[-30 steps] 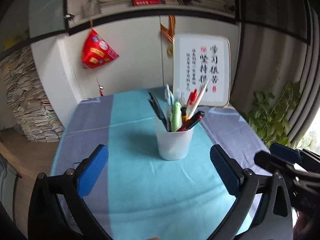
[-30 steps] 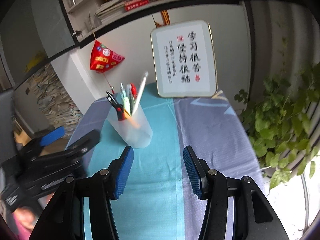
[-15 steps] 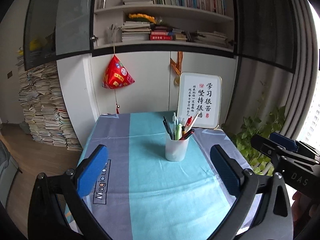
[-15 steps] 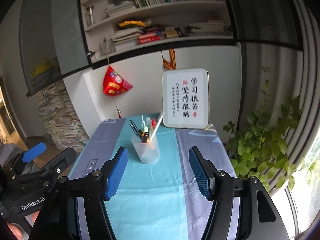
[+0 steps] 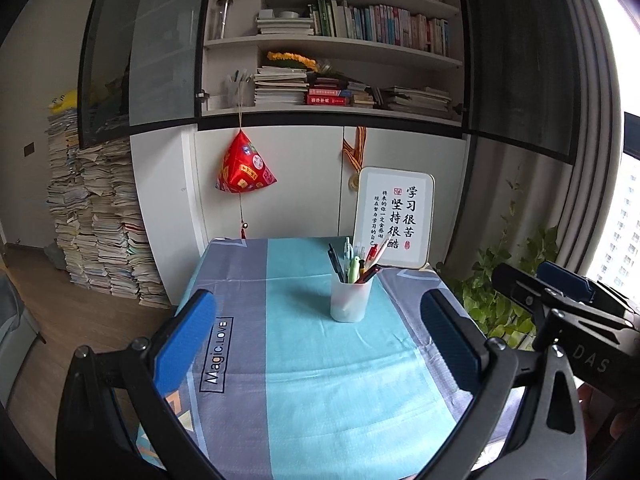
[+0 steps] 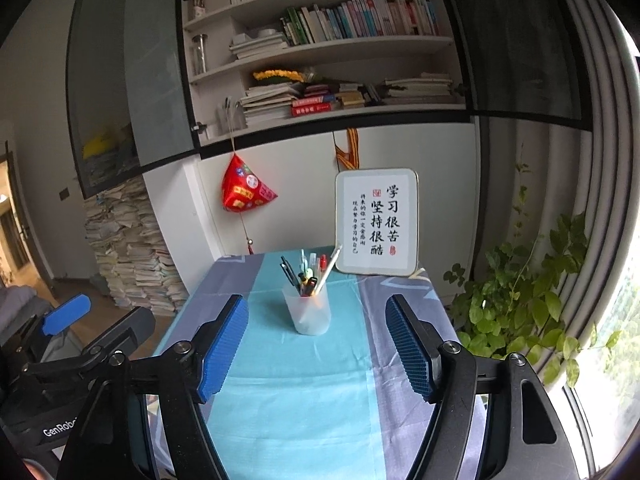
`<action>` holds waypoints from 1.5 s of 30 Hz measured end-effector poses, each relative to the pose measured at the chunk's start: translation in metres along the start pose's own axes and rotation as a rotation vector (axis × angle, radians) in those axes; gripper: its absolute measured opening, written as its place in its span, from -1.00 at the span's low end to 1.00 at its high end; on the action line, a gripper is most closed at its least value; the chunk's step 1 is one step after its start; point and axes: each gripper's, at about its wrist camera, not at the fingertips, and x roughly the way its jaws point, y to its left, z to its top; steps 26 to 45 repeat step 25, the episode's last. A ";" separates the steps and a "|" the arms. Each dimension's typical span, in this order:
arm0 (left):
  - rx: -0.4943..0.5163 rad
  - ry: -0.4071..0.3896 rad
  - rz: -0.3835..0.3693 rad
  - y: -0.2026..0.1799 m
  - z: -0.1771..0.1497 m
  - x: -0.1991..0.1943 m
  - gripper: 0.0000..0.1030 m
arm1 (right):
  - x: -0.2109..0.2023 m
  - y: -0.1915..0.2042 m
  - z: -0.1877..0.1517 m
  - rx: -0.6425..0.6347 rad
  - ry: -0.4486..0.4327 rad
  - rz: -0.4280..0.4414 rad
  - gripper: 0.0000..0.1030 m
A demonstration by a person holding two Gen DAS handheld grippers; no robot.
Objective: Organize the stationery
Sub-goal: 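Set the cup down on the table with the left tool and back away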
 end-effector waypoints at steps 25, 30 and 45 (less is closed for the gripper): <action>0.015 -0.001 0.001 0.000 -0.003 -0.008 0.98 | -0.005 0.002 -0.004 -0.011 -0.001 -0.020 0.47; 0.015 -0.001 0.001 0.000 -0.003 -0.008 0.98 | -0.005 0.002 -0.004 -0.011 -0.001 -0.020 0.47; 0.015 -0.001 0.001 0.000 -0.003 -0.008 0.98 | -0.005 0.002 -0.004 -0.011 -0.001 -0.020 0.47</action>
